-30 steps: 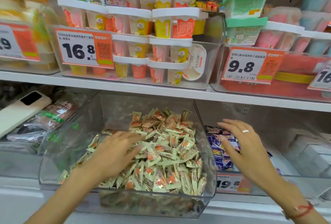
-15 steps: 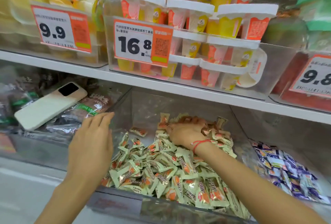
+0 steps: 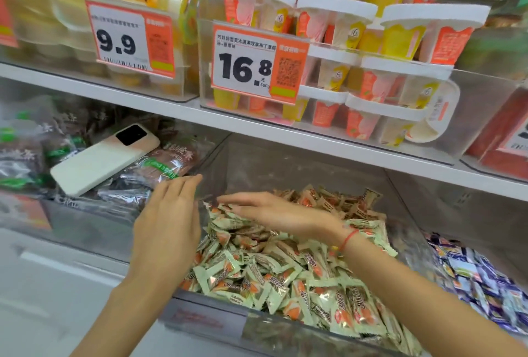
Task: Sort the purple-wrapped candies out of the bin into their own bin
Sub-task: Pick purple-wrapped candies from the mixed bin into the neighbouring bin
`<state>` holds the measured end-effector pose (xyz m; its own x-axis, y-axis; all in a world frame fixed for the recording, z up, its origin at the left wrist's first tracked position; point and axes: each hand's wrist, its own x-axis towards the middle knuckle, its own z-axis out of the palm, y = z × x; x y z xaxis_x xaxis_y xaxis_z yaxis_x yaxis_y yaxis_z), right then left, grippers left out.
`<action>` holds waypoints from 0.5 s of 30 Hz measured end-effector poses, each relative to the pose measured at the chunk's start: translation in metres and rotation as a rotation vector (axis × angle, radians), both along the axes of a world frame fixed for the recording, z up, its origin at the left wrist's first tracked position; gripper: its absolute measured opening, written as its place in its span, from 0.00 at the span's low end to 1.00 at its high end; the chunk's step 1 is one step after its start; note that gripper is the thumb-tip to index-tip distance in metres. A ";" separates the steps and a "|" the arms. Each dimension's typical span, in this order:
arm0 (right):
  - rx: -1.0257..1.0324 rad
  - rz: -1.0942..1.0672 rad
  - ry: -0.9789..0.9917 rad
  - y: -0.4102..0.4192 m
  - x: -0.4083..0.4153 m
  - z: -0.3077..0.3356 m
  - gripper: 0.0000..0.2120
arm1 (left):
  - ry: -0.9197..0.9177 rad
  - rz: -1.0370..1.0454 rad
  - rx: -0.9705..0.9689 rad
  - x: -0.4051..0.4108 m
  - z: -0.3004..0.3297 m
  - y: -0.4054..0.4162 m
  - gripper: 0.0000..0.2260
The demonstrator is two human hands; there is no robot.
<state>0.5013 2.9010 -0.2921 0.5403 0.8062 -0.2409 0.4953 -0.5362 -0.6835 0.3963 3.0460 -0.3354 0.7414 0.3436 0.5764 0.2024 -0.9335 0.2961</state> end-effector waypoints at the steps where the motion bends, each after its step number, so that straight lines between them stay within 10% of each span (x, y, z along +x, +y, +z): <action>1: 0.018 -0.006 -0.064 -0.013 0.004 0.006 0.18 | 0.003 -0.002 -0.009 0.000 0.000 0.000 0.20; 8: -0.661 -0.492 -0.516 -0.092 0.048 0.004 0.25 | 0.010 0.012 -0.048 -0.001 0.000 -0.003 0.20; 15: -0.414 -0.415 -0.603 -0.042 0.050 -0.035 0.25 | 0.038 0.032 -0.014 0.002 -0.001 -0.002 0.23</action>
<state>0.5518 2.8590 -0.3275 0.9044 0.4240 -0.0483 0.4202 -0.9045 -0.0731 0.3979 3.0442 -0.3367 0.7508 0.3757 0.5432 0.2435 -0.9220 0.3011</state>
